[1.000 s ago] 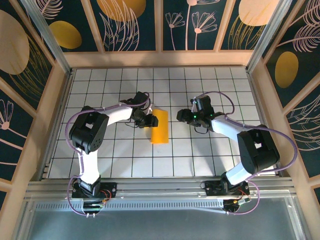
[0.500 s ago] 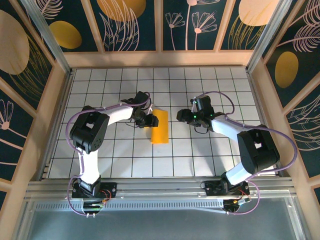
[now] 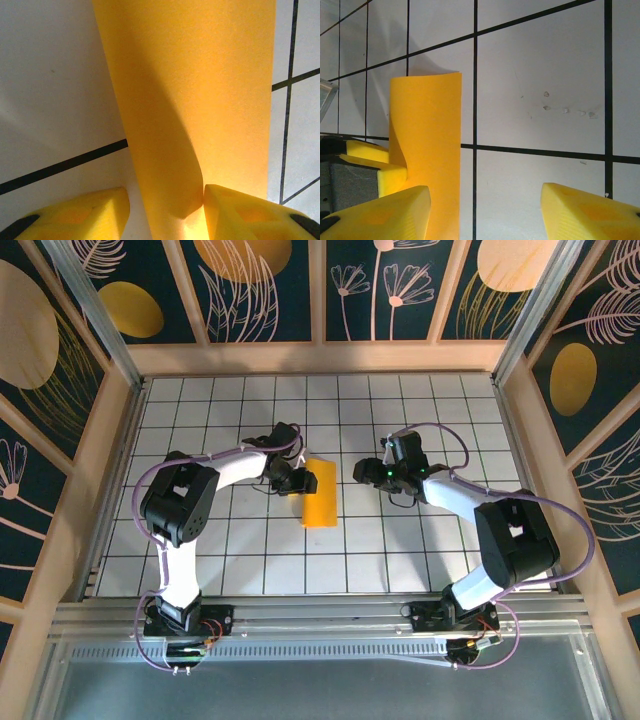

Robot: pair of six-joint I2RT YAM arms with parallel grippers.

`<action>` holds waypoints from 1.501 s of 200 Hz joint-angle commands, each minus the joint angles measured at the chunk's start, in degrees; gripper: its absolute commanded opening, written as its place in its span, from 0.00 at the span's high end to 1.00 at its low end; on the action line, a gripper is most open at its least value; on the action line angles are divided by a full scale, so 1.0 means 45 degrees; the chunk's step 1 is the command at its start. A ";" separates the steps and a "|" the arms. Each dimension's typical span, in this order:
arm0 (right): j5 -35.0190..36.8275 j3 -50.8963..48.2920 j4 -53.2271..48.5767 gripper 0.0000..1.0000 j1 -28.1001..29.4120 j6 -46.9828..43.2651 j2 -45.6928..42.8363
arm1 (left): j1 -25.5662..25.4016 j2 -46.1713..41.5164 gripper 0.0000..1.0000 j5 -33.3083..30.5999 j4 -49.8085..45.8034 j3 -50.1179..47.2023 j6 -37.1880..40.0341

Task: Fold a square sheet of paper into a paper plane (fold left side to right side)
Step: First fold in half a square sheet of paper at the center of the table.

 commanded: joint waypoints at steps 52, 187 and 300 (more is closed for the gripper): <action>-0.0263 -0.0005 0.0330 0.40 0.0070 -0.0027 -0.0153 | -0.0239 0.1433 0.53 -0.1129 -0.0008 -0.0431 0.0312; -0.0478 0.0256 0.0300 0.40 0.0322 -0.0061 0.0166 | -0.0236 0.1517 0.53 -0.1246 -0.0054 -0.0411 0.0303; -0.0439 0.0383 0.0306 0.40 0.0474 -0.0061 0.0347 | -0.0278 0.1456 0.52 -0.1412 -0.0143 -0.0509 0.0372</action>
